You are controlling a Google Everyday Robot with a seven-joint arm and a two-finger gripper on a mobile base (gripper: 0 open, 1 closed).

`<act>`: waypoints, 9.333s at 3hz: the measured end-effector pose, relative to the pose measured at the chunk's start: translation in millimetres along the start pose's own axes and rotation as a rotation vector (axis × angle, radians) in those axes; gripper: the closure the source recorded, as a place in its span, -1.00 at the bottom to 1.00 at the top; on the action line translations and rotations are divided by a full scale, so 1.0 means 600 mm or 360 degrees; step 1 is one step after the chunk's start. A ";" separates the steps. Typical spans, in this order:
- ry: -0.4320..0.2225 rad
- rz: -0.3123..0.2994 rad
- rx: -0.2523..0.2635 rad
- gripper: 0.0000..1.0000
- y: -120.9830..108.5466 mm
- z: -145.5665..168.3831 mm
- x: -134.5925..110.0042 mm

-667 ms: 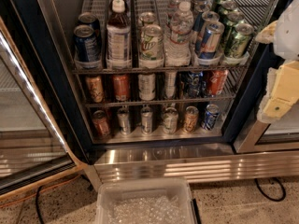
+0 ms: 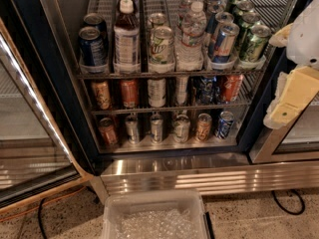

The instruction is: Pick water bottle from top shelf of fridge

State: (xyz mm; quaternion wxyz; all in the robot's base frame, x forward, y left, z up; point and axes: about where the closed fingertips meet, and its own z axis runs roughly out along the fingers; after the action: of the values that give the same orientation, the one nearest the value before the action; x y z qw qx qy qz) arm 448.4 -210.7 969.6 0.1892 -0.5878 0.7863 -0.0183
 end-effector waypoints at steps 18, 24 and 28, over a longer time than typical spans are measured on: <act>-0.1242 0.0839 0.0790 -0.66 -0.179 0.158 -0.223; -0.1253 0.0948 0.0930 -0.38 -0.316 0.230 -0.249; -0.1250 0.0946 0.0943 0.90 -0.328 0.233 -0.247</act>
Offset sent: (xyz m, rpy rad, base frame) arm 0.0570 0.0514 -0.0306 0.2123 -0.2408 -0.0252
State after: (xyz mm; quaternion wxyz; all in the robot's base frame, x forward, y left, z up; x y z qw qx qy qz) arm 709.1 -106.2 930.1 0.6208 -0.2261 0.7498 0.0357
